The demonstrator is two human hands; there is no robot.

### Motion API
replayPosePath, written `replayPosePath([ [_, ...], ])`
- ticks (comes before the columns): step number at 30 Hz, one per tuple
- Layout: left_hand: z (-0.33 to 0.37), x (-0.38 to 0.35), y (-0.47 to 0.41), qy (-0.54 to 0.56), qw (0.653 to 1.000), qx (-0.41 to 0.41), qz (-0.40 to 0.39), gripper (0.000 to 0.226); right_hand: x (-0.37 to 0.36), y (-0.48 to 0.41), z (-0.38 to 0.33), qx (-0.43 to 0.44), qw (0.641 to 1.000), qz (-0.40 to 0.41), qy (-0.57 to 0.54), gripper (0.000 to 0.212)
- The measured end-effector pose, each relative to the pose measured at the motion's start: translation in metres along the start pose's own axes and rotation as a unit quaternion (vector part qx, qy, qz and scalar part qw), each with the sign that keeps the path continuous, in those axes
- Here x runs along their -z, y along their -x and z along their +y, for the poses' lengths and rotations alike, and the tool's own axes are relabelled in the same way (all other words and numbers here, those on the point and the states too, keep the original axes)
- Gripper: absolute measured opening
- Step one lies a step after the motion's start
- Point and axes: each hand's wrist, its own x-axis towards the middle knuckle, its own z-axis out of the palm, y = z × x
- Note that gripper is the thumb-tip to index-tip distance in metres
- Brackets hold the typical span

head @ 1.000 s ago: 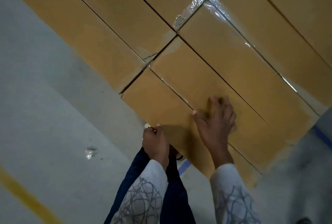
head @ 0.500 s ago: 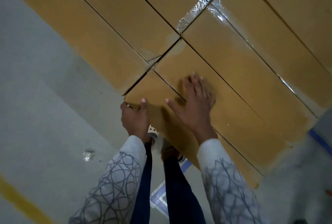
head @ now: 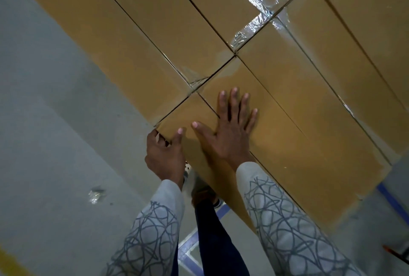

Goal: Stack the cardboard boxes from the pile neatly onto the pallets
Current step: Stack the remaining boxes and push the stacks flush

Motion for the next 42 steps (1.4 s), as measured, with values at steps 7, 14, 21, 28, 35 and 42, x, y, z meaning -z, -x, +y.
replayPosePath([
  [7, 0.004, 0.004, -0.002, 0.025, 0.999, 0.001, -0.023, 0.061, 0.007, -0.004, -0.003, -0.009, 1.000, -0.026, -0.003, 0.109],
  [14, 0.003, -0.001, -0.005, -0.019, 0.999, -0.037, 0.034, 0.043, 0.011, -0.003, -0.006, -0.017, 1.000, -0.021, -0.011, 0.110],
  [21, -0.006, -0.003, -0.013, -0.020, 0.998, -0.026, 0.046, 0.045, 0.013, -0.004, -0.008, -0.018, 0.999, -0.027, -0.009, 0.110],
  [28, -0.010, -0.001, -0.020, 0.068, 0.997, 0.032, 0.027, 0.056, 0.011, -0.005, -0.007, -0.016, 0.999, -0.033, -0.014, 0.112],
  [35, -0.016, 0.003, -0.020, 0.062, 0.998, 0.007, 0.002, 0.057, 0.011, -0.001, -0.008, -0.018, 0.999, -0.041, -0.012, 0.113],
  [42, -0.020, 0.010, -0.017, 0.056, 0.998, -0.015, -0.032, 0.064, 0.010, 0.001, -0.006, -0.013, 0.999, -0.037, -0.028, 0.113],
])
